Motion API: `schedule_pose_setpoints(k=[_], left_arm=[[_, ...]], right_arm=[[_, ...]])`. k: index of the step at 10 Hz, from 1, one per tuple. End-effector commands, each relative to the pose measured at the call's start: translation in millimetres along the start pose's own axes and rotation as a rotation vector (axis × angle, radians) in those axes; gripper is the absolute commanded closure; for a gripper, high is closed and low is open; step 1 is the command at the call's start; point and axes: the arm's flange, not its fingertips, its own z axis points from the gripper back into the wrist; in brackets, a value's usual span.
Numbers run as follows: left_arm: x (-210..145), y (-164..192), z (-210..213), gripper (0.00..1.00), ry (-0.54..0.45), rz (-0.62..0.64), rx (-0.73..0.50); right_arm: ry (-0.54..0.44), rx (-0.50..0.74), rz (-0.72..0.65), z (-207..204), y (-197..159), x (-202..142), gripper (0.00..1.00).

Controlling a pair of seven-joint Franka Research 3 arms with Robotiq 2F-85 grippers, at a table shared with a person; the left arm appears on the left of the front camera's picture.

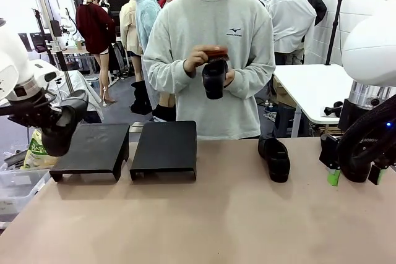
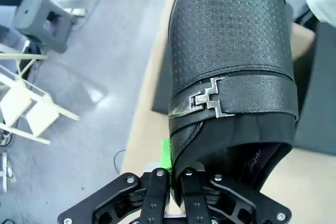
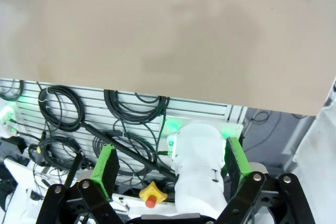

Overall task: Organize the shoes by placing them on the stand.
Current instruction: Place the Shoe from the middle of the table onto the Shoes Stand.

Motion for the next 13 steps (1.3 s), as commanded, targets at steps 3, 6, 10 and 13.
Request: schedule_pose_setpoints(k=[3,6,10,13], left_arm=[[51.4,5.6,-47.3,1.0,0.123,0.026,-0.06],[63.4,14.1,-64.4,1.0,0.143,0.011,-0.101],[62.6,3.9,-94.8,1.0,0.184,-0.039,-0.116],[66.6,7.8,-109.0,1.0,0.201,-0.006,-0.122]], right_arm=[[0.005,-0.007,-0.007,1.3,0.5,2.6,0.0],[0.005,-0.007,-0.007,1.3,0.5,2.6,0.0],[0.005,-0.007,-0.007,1.3,0.5,2.6,0.0],[0.005,-0.007,-0.007,1.3,0.5,2.6,0.0]])
